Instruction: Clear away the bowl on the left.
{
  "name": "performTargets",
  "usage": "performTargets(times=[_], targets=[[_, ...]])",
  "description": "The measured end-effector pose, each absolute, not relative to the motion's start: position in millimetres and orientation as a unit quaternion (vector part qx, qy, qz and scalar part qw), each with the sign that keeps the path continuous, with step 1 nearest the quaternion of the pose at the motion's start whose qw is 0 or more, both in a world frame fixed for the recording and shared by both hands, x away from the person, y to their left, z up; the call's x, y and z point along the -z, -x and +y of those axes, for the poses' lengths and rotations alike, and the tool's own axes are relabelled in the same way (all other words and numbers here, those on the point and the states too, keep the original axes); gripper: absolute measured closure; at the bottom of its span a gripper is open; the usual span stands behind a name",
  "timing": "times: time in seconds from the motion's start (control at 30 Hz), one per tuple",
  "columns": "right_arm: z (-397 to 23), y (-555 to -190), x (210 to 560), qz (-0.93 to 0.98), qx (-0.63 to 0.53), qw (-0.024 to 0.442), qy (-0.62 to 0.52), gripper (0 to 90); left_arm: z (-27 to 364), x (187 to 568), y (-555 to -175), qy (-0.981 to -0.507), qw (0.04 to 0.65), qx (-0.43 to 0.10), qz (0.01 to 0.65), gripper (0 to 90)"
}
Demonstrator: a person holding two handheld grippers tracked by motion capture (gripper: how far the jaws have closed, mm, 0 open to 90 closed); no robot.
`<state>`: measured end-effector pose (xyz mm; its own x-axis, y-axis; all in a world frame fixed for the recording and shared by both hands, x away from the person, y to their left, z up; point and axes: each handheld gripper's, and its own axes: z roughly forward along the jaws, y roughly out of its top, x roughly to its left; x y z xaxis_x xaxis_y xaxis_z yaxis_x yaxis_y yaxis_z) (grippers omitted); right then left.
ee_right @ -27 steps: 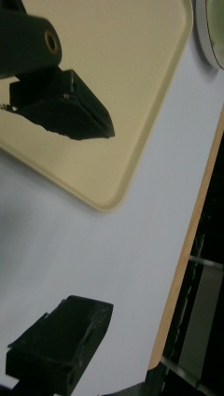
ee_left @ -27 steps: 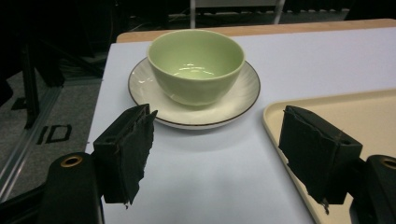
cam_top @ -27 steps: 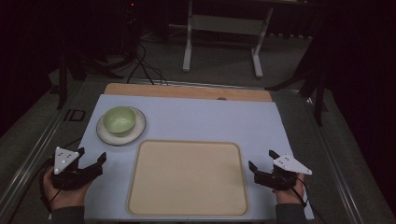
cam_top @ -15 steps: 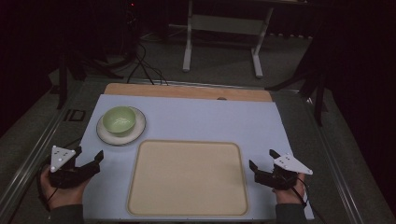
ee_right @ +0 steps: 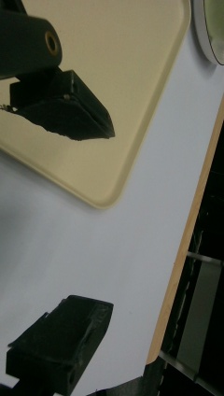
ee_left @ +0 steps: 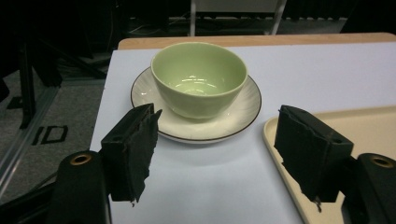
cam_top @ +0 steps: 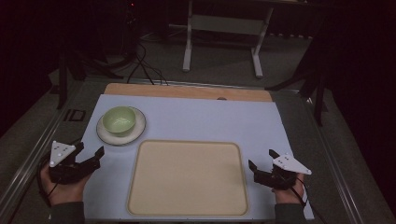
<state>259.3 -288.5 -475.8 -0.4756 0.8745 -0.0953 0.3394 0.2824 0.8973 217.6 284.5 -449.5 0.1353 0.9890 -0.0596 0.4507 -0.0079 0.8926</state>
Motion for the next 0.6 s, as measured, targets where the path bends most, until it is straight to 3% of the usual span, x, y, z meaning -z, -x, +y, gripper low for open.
performTargets(times=[0.6], targets=[[-286, -257, 475, 0.74, -0.436, 0.31, -0.408, 13.4, 289, 439, -240, -0.636, 0.423, -0.313, 0.565, 34.9]])
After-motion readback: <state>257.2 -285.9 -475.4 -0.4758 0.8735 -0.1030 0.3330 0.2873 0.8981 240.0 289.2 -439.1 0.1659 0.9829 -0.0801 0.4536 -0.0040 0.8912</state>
